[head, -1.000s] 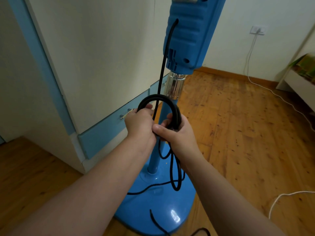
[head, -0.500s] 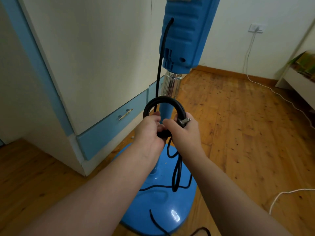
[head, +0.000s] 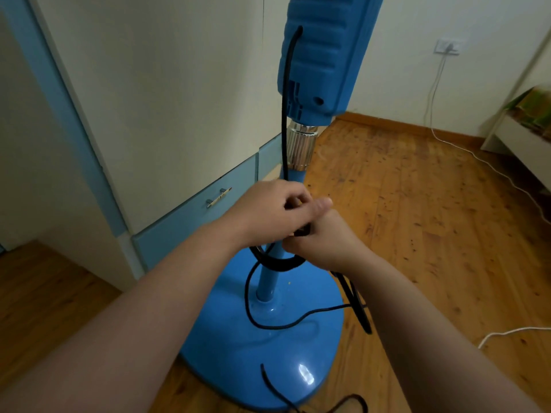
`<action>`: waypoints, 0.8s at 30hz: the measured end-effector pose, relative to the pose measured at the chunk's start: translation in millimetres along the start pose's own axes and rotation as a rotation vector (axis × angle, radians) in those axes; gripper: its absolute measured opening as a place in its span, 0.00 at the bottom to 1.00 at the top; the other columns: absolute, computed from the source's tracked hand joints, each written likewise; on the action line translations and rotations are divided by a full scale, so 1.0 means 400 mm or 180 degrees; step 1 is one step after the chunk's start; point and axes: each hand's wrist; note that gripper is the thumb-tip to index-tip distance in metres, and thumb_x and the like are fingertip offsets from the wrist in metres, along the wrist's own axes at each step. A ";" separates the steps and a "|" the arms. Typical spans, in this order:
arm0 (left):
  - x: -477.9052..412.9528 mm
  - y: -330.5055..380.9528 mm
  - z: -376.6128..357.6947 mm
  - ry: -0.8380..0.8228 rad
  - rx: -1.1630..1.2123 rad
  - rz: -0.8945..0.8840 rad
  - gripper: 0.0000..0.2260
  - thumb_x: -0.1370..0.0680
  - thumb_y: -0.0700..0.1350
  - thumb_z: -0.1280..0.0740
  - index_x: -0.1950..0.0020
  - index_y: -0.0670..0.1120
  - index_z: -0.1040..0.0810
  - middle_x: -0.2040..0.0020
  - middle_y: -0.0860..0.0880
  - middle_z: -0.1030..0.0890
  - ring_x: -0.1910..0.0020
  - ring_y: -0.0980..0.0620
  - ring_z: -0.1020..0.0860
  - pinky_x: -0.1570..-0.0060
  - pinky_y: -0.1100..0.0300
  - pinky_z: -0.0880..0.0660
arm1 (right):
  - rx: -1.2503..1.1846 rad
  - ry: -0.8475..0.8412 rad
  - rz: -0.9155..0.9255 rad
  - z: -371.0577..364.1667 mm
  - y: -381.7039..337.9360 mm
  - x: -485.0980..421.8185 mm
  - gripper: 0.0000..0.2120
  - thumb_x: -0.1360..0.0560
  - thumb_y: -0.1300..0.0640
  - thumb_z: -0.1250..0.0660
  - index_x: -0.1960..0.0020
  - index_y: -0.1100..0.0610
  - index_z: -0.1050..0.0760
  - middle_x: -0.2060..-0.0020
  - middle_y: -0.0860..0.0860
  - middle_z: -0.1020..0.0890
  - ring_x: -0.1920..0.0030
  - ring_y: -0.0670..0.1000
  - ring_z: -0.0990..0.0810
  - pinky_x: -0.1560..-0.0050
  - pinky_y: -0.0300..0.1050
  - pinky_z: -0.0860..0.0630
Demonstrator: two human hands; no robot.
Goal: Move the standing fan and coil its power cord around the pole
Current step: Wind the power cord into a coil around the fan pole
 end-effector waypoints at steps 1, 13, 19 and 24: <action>-0.001 -0.001 -0.002 -0.0115 -0.0379 -0.0096 0.24 0.28 0.68 0.44 0.53 0.50 0.22 0.59 0.52 0.20 0.59 0.56 0.23 0.58 0.57 0.27 | -0.0068 -0.0052 0.0027 0.000 -0.003 0.000 0.09 0.34 0.62 0.31 0.56 0.53 0.27 0.68 0.48 0.23 0.71 0.40 0.25 0.75 0.35 0.29; 0.000 -0.023 -0.005 0.0183 -0.0287 -0.0146 0.21 0.27 0.50 0.50 0.59 0.39 0.23 0.63 0.40 0.22 0.62 0.43 0.25 0.59 0.43 0.29 | -0.0819 0.0065 -0.0278 0.004 -0.024 -0.004 0.10 0.41 0.59 0.25 0.70 0.53 0.27 0.82 0.42 0.28 0.80 0.39 0.32 0.79 0.32 0.37; 0.003 -0.032 -0.007 0.0692 0.0061 -0.0073 0.19 0.27 0.48 0.49 0.61 0.39 0.22 0.67 0.41 0.22 0.65 0.44 0.26 0.65 0.47 0.29 | -0.0843 -0.0189 -0.0243 0.018 -0.016 0.007 0.16 0.41 0.54 0.22 0.60 0.59 0.24 0.72 0.46 0.24 0.74 0.41 0.28 0.73 0.34 0.32; 0.005 -0.038 -0.008 0.1068 0.0257 -0.0022 0.15 0.27 0.46 0.48 0.66 0.40 0.27 0.72 0.47 0.30 0.70 0.48 0.31 0.69 0.51 0.35 | -0.1114 -0.0153 -0.0410 0.014 -0.003 0.013 0.17 0.38 0.56 0.23 0.57 0.64 0.24 0.70 0.53 0.20 0.68 0.49 0.22 0.66 0.44 0.25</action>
Point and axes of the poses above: each hand's wrist, its own x-axis away from the middle knuckle, its own z-axis out of the back of the hand, y = z × x
